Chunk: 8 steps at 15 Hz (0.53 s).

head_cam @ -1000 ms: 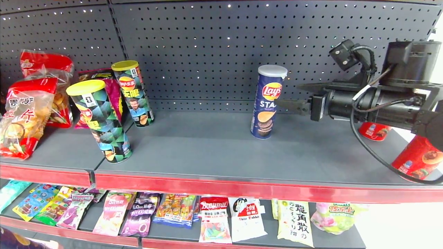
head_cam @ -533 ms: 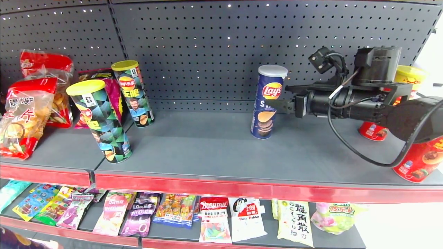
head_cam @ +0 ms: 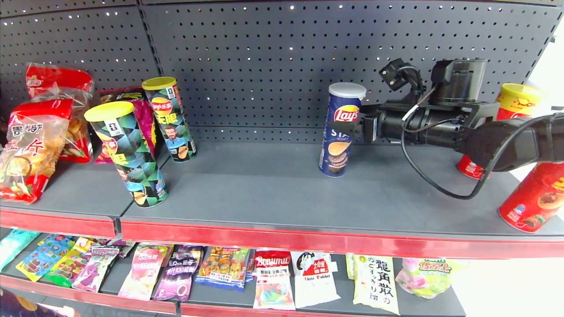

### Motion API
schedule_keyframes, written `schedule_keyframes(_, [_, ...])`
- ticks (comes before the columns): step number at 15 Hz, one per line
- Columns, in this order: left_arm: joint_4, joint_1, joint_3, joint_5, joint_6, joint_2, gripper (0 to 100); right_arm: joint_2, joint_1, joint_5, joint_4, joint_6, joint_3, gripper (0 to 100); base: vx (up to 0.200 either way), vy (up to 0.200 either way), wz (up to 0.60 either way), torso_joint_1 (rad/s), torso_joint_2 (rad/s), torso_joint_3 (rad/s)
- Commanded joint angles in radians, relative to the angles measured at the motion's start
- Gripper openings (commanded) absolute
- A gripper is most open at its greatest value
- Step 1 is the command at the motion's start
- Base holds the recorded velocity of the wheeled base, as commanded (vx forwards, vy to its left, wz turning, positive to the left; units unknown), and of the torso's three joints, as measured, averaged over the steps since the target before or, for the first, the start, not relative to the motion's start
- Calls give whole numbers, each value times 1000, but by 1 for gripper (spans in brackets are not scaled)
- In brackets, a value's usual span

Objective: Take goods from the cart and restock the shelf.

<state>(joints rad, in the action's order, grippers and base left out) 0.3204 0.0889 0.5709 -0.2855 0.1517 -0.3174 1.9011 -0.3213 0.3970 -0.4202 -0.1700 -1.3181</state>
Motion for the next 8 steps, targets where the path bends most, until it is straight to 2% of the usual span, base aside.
schedule_keyframes(1, [0,0,0,0,0,0,0,30,-1,0,0,-2,-30,100,0,0,0,0,0,0])
schedule_keyframes(2, [0,0,-2,0,0,1,0,36,-1,0,0,-2,-39,0,0,0,0,0,0,0])
schedule_keyframes(8, [0,0,-5,12,0,5,0,50,-10,-4,1,-2,-53,0,0,0,0,0,0,0])
